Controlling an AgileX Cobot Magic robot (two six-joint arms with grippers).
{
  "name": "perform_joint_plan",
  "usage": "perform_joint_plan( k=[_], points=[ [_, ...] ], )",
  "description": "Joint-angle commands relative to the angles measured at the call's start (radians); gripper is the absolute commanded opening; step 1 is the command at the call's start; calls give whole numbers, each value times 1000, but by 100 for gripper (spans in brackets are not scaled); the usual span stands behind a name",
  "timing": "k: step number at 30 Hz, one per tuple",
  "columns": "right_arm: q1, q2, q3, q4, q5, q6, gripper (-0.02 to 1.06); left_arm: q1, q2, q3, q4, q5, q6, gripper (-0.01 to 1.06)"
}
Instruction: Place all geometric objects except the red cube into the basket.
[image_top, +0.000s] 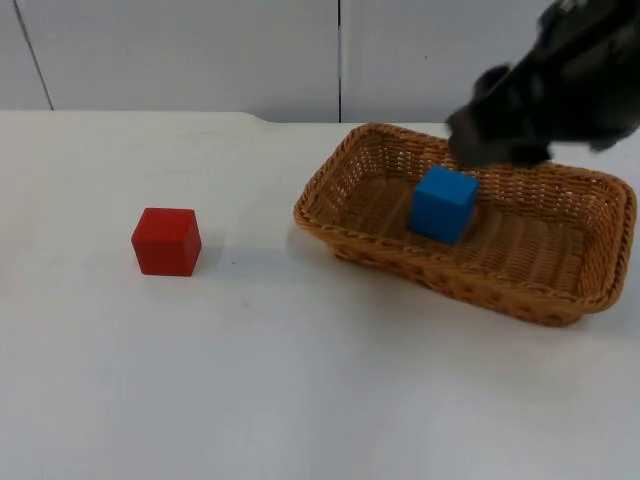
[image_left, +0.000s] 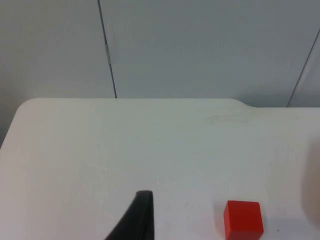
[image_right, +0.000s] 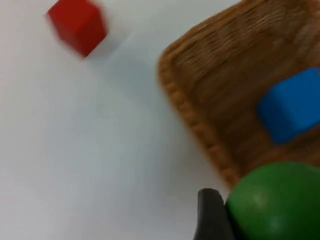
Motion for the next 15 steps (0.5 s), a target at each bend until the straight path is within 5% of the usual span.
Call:
perform_joint_plan(
  k=[1,11,15],
  points=[
    [-39,-16,-2,-66,-11,59,7,3,-3,4,8,-11,1,104],
    [-210,179,-2,-72,-78,50,8,3,-3,4,12,-17,1,104],
    [-213,269,-2,-72,-114,50,22,3,-3,4,12,-17,1,104]
  ],
)
